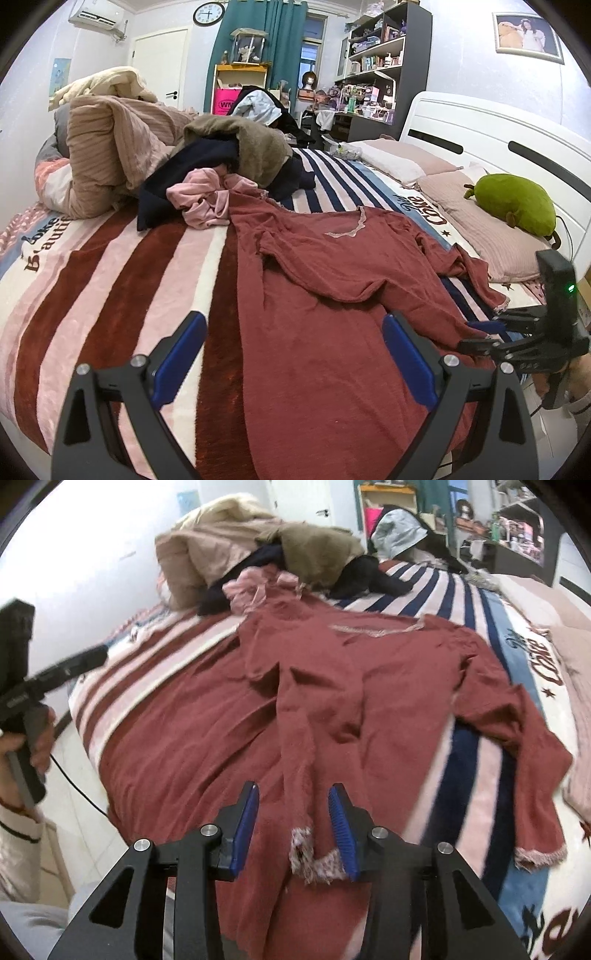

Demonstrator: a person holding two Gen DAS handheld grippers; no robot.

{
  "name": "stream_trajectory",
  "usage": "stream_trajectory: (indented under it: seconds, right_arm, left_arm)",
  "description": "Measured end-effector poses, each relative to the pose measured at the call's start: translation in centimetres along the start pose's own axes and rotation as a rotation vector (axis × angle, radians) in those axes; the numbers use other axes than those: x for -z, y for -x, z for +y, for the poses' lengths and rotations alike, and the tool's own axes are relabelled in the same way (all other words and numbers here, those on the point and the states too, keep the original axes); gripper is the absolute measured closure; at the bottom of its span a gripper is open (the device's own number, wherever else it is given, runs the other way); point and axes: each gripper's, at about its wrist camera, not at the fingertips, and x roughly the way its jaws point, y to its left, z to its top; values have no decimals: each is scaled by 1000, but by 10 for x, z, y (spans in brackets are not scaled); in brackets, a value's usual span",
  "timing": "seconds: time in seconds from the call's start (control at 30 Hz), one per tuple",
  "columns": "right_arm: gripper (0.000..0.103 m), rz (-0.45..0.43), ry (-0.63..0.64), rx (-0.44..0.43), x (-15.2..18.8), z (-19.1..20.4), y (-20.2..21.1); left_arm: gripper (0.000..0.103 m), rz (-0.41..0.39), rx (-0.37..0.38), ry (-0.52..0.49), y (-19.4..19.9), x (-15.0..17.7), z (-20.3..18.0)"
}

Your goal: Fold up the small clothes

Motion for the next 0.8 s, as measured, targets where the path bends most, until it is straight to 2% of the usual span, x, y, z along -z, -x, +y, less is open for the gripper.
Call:
stream_trajectory:
  seconds: [0.03,0.07,0.1,0.23,0.37,0.67,0.8]
  right_arm:
    - [76,9,7,6,1,0,-4]
    - [87,11,16,10,2,2,-6]
    - [92,9,40,20,3,5,-6]
    - [102,-16,109,55,7,13,-1]
    - [103,-4,133,57,14,12,10]
    - [103,-19,35,100,27,-25,33]
    - [103,-1,52,94,30,-24,39]
  left_arm:
    - [8,4,2,1,-1,0,1]
    - [8,6,0,0,-2,0,1]
    - [8,8,-3,-3,-3,1,2]
    - [8,12,1,2,-6,1,5]
    - [8,14,4,6,-8,1,5]
    - [8,19,2,-11,-10,2,-2]
    - [8,19,8,-13,-10,2,-4]
